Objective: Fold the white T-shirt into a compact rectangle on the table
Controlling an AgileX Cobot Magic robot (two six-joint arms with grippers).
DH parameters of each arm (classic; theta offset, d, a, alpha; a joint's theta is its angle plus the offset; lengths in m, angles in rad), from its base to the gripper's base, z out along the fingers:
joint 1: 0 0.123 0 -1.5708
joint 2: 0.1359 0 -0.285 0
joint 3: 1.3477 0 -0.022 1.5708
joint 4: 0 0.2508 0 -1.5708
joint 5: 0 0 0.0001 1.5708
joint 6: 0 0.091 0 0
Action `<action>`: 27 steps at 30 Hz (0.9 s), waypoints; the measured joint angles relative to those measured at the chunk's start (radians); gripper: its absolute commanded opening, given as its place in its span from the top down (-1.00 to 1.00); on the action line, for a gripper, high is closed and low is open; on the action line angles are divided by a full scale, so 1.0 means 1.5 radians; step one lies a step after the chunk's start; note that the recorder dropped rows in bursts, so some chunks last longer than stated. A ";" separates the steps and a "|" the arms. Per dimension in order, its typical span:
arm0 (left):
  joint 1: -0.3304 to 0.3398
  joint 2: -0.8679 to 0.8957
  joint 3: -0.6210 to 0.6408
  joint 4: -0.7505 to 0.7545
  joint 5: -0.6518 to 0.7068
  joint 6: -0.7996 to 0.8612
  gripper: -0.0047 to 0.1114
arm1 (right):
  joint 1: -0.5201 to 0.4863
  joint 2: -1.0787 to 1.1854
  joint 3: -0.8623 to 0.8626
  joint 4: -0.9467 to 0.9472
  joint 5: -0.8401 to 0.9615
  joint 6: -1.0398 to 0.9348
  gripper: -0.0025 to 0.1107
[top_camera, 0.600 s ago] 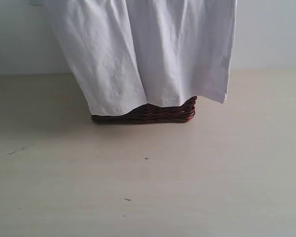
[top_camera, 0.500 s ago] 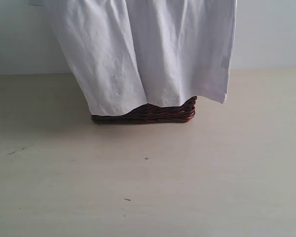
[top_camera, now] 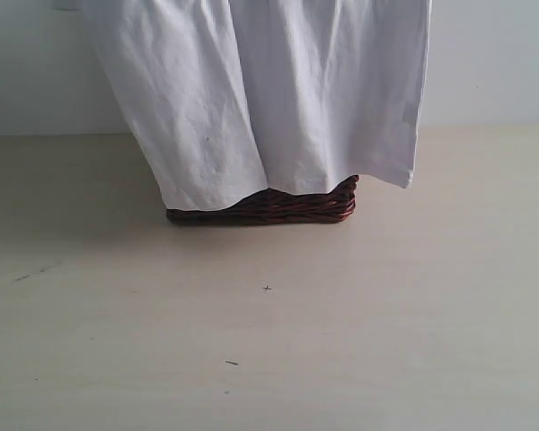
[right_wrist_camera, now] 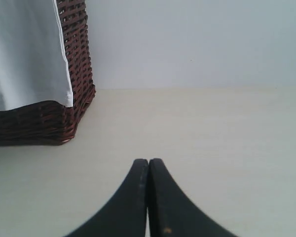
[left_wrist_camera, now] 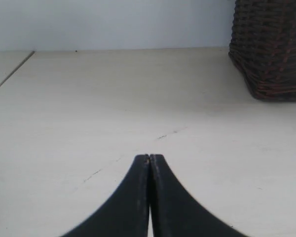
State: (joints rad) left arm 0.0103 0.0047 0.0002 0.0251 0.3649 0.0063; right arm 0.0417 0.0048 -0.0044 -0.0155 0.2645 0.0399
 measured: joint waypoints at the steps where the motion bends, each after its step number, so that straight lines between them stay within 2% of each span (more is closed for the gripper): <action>1: 0.000 0.000 0.000 0.006 0.000 0.002 0.92 | 0.000 0.000 0.000 -0.009 -0.010 -0.010 0.96; 5: 0.000 0.000 0.000 0.055 -0.009 0.027 0.92 | 0.000 0.000 0.000 -0.021 -0.078 -0.035 0.96; 8: 0.000 0.000 0.001 0.070 -0.096 0.025 0.92 | 0.000 0.000 0.000 -0.021 -0.135 -0.030 0.96; 12: 0.000 0.000 0.001 0.024 -0.243 -0.106 0.92 | 0.000 0.000 0.000 -0.011 -0.217 0.019 0.96; 15: 0.000 0.000 0.001 0.012 -0.321 -0.205 0.92 | 0.000 0.000 0.000 0.002 -0.290 0.090 0.96; 22: 0.000 0.000 0.001 0.010 -0.505 -0.353 0.92 | 0.000 0.000 0.000 0.010 -0.438 0.258 0.96; 27: 0.000 0.000 0.001 0.010 -0.609 -0.422 0.92 | 0.000 0.000 -0.020 0.010 -0.470 0.325 0.96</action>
State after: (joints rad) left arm 0.0103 0.0047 0.0022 0.0400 -0.5481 -0.6266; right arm 0.0417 0.0048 -0.0344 0.0000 -0.4408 0.5269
